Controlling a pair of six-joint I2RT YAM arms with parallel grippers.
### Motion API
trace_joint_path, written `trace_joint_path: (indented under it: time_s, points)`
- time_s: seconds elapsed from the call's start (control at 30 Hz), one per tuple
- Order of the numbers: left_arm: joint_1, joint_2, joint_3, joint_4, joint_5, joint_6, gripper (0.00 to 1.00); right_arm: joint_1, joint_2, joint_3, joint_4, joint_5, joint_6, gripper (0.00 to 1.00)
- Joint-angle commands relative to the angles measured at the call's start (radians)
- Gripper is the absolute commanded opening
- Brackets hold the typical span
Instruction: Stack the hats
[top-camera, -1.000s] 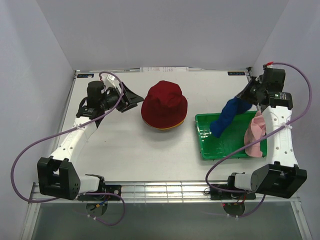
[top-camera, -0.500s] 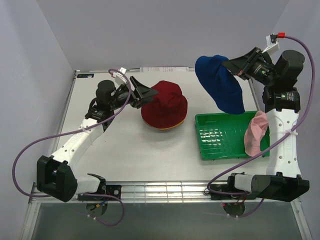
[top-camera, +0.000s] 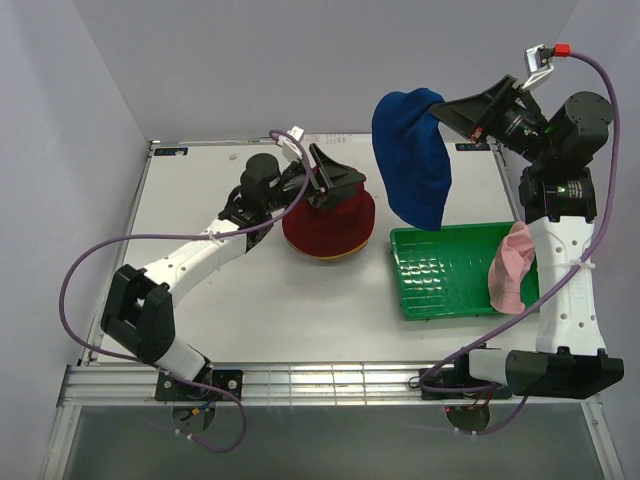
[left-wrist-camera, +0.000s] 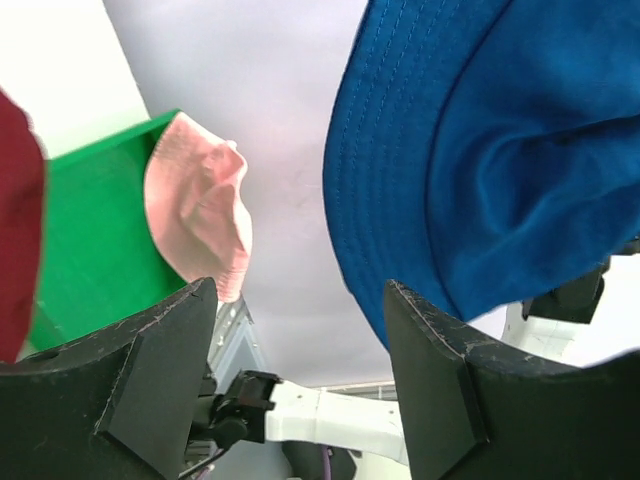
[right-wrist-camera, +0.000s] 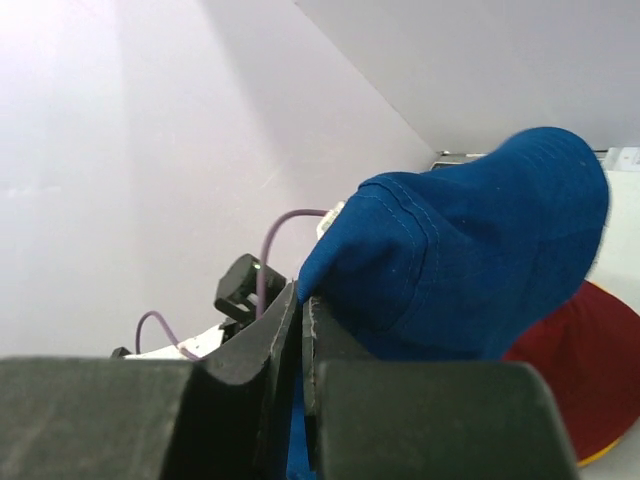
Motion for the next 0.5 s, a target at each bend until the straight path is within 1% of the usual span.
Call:
trace_joint_path:
  time_s: [0.0, 0.17, 0.27, 0.33, 0.47]
  points:
    - [-0.043, 0.027, 0.024, 0.138, -0.038, -0.056, 0.77, 0.039, 0.004, 0.062, 0.076, 0.008, 0.046, 0.08]
    - [-0.084, 0.096, 0.034, 0.262, -0.067, -0.119, 0.77, 0.131, 0.013, 0.068, 0.062, 0.054, 0.023, 0.08]
    - [-0.101, 0.131, 0.048, 0.305, -0.090, -0.144, 0.77, 0.155, 0.022, 0.076, 0.024, 0.066, 0.009, 0.08]
    - [-0.107, 0.145, 0.041, 0.366, -0.099, -0.176, 0.77, 0.161, 0.025, 0.085, 0.011, 0.075, 0.001, 0.08]
    - [-0.109, 0.136, 0.004, 0.460, -0.143, -0.211, 0.77, 0.175, 0.034, 0.098, 0.004, 0.080, -0.002, 0.08]
